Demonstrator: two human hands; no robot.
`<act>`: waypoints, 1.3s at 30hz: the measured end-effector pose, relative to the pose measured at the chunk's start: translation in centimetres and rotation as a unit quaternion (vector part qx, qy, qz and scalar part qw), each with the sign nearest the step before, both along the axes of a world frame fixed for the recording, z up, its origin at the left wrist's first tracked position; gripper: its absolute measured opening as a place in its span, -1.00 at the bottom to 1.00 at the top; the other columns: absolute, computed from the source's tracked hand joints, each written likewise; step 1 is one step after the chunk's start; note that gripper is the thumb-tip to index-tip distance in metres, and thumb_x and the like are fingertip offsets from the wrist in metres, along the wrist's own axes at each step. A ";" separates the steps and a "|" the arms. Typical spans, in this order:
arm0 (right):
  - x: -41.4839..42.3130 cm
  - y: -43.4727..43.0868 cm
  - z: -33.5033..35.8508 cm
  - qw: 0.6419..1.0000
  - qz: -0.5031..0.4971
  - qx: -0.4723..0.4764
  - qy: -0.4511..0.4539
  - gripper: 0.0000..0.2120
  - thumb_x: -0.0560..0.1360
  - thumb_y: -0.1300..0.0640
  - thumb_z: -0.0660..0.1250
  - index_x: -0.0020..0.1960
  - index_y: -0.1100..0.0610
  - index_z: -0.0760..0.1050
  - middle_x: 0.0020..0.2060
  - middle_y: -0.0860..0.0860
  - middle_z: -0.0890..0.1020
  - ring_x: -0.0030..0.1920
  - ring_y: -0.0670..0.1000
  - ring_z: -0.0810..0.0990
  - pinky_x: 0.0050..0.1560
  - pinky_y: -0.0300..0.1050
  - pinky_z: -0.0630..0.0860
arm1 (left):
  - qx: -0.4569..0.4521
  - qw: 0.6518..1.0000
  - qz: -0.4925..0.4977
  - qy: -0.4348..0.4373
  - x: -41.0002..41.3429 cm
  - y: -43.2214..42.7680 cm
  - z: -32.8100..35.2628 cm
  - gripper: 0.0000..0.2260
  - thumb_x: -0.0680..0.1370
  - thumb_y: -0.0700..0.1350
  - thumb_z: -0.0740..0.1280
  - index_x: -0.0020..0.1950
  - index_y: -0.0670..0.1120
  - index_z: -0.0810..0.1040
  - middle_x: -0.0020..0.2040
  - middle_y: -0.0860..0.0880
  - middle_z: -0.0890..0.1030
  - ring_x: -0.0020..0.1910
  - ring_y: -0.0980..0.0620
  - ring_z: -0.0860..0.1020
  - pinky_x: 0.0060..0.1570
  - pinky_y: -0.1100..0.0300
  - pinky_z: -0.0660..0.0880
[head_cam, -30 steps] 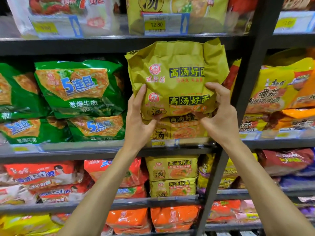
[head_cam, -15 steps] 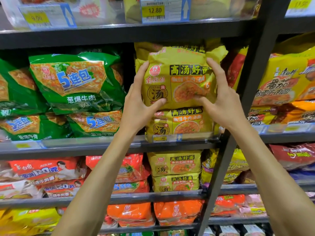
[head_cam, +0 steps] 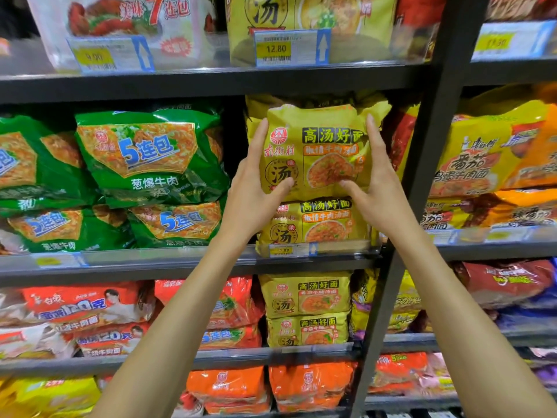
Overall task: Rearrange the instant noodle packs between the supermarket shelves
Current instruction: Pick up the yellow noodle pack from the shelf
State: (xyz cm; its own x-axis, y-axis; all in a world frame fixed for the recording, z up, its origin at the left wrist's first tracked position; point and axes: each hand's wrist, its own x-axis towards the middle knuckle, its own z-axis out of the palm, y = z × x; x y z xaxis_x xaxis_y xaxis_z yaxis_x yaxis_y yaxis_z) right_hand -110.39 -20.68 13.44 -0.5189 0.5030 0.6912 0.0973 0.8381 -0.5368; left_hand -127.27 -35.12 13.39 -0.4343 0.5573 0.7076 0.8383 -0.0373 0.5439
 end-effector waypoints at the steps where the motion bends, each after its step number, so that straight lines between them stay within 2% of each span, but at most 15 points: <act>1: 0.3 -0.2 0.4 1.000 -0.005 -0.003 -0.004 -0.05 0.55 0.20 0.40 0.59 -0.23 -0.21 0.61 -0.14 0.03 0.61 0.04 0.03 0.54 0.26 0.12 | 0.000 1.000 -0.002 0.002 0.1 -0.1 0.2 -0.16 0.56 -0.01 0.43 0.62 0.27 -0.07 0.60 0.08 0.25 0.55 0.03 0.27 0.35 0.11 0.29; 7: 1.8 -1.6 1.9 0.995 -0.039 0.009 -0.092 -0.08 0.57 0.08 0.39 0.59 -0.23 -0.25 0.59 0.07 0.16 0.53 0.08 0.26 0.42 0.11 0.31 | -0.024 1.000 0.002 0.010 0.0 -0.7 0.2 -0.18 0.57 -0.03 0.41 0.63 0.26 -0.08 0.58 0.03 0.28 0.51 0.01 0.32 0.28 0.14 0.30; 12: 2.7 -2.2 2.5 0.991 -0.056 0.023 -0.120 -0.09 0.57 0.04 0.38 0.58 -0.24 -0.25 0.52 0.07 0.28 0.40 0.11 0.45 0.34 0.10 0.41 | -0.032 0.999 0.002 0.022 0.2 -1.2 0.1 -0.21 0.60 -0.03 0.37 0.63 0.25 -0.10 0.60 0.04 0.24 0.53 0.01 0.30 0.25 0.16 0.27; 19: 2.8 -3.1 2.8 0.985 -0.083 0.032 -0.148 -0.07 0.56 0.00 0.37 0.58 -0.22 -0.29 0.52 0.06 0.25 0.41 0.10 0.41 0.33 0.06 0.40 | -0.038 0.999 -0.010 0.027 0.0 -2.1 0.1 -0.22 0.62 0.01 0.35 0.62 0.27 -0.13 0.62 0.09 0.18 0.56 0.04 0.25 0.27 0.13 0.28; 24: 3.3 -3.8 3.5 0.981 -0.099 0.028 -0.163 -0.09 0.56 -0.01 0.37 0.58 -0.23 -0.28 0.50 0.03 0.29 0.37 0.09 0.45 0.32 0.12 0.43 | -0.040 0.998 -0.019 0.037 -0.2 -3.1 0.5 -0.30 0.63 0.08 0.30 0.60 0.33 -0.10 0.60 0.10 0.23 0.53 0.03 0.31 0.36 -0.04 0.38; 27: 3.4 -4.5 3.5 0.979 -0.110 0.022 -0.169 -0.10 0.56 -0.02 0.36 0.58 -0.23 -0.27 0.48 0.05 0.30 0.34 0.10 0.48 0.31 0.14 0.46 | -0.053 0.997 -0.017 0.049 -0.4 -3.9 0.5 -0.32 0.64 0.09 0.29 0.60 0.34 -0.08 0.57 0.10 0.29 0.43 -0.01 0.43 0.27 -0.07 0.49; 30: 3.7 -5.1 3.3 0.978 -0.119 0.025 -0.169 -0.10 0.56 -0.01 0.37 0.59 -0.20 -0.25 0.51 0.06 0.27 0.40 0.10 0.44 0.31 0.16 0.47 | -0.072 0.995 -0.016 0.062 -0.5 -4.7 0.6 -0.32 0.64 0.09 0.29 0.60 0.34 -0.09 0.53 0.08 0.35 0.32 -0.04 0.52 0.12 -0.03 0.54; 34: 4.0 -6.5 2.8 0.972 -0.148 0.015 -0.181 -0.08 0.56 0.00 0.39 0.59 -0.19 -0.25 0.54 0.05 0.24 0.33 0.14 0.50 0.27 0.17 0.48 | -0.089 0.994 -0.021 0.066 -0.8 -5.9 0.7 -0.32 0.63 0.09 0.30 0.59 0.34 -0.06 0.52 0.07 0.37 0.31 -0.06 0.53 0.15 -0.14 0.53; 36: 4.3 -6.9 2.5 0.970 -0.159 0.012 -0.185 -0.08 0.56 0.00 0.39 0.60 -0.18 -0.25 0.51 0.07 0.27 0.29 0.16 0.52 0.25 0.17 0.49 | -0.102 0.992 -0.025 0.069 -0.9 -6.3 0.8 -0.33 0.63 0.09 0.30 0.59 0.33 -0.05 0.51 0.06 0.38 0.21 -0.04 0.58 0.12 -0.13 0.55; 39: 5.2 -7.5 2.0 0.964 -0.166 0.002 -0.207 -0.10 0.56 0.00 0.38 0.61 -0.15 -0.22 0.48 0.09 0.29 0.34 0.13 0.47 0.25 0.13 0.48 | -0.128 0.988 -0.018 0.081 -0.5 -6.6 0.6 -0.35 0.64 0.10 0.27 0.60 0.31 -0.05 0.51 0.04 0.37 0.10 0.01 0.60 0.06 -0.07 0.56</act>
State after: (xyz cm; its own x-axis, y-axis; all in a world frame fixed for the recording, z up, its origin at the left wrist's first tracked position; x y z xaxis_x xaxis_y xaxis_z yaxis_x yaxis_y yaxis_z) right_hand -105.19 -28.20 15.47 -0.5613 0.6869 0.4616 0.5657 0.7255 -0.3919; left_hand -127.75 -41.72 14.00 -0.3033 0.7402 0.6000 0.9158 0.0524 0.3983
